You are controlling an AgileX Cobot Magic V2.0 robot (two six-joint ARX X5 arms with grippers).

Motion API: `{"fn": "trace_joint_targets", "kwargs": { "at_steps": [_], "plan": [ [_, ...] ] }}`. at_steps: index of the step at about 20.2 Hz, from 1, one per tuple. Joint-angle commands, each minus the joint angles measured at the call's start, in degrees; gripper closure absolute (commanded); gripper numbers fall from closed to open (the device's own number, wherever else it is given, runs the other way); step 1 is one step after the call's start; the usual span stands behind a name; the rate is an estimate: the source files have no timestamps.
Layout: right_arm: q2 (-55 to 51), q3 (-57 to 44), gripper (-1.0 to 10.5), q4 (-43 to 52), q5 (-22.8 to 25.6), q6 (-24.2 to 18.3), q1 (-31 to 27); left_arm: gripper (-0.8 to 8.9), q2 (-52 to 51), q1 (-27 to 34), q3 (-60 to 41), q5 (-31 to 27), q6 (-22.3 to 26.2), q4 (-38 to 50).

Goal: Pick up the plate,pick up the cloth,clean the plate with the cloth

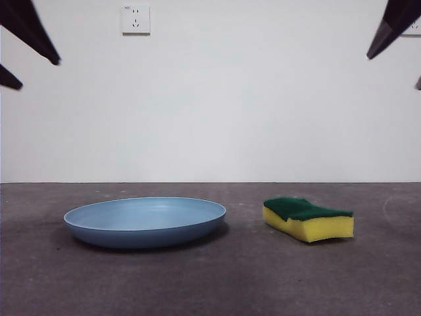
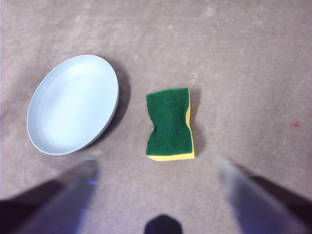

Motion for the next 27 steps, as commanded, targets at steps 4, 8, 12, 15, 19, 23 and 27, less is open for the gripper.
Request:
{"fn": "trace_joint_targets", "kwargs": {
  "at_steps": [4,8,12,15,19,23,27],
  "plan": [
    [0.2,0.1,4.4,0.1,0.2,-0.5,0.0,4.36,16.5,-2.3,6.7,-4.5,1.2,0.5],
    [0.2,0.1,4.4,0.1,0.2,-0.5,0.0,4.36,27.8,-3.4,8.8,-5.4,1.1,2.0],
    [0.2,0.1,4.4,0.1,0.2,-0.5,0.0,4.36,35.3,-4.7,8.8,-7.2,1.1,3.6],
    [0.2,0.1,4.4,0.2,0.2,-0.5,0.0,4.37,38.6,-5.9,8.8,-8.8,1.1,5.5],
    [0.2,0.1,4.4,0.2,0.2,-0.4,0.0,4.37,41.7,-7.0,8.8,-9.7,1.1,7.8],
    [0.2,0.1,4.4,0.2,0.2,-0.5,0.0,5.36,43.4,-7.5,8.8,-10.2,1.1,7.4],
    [0.2,0.1,4.4,1.9,0.1,-0.4,0.0,8.21,43.4,-7.5,8.8,-10.2,2.6,8.3]
  ]
}}
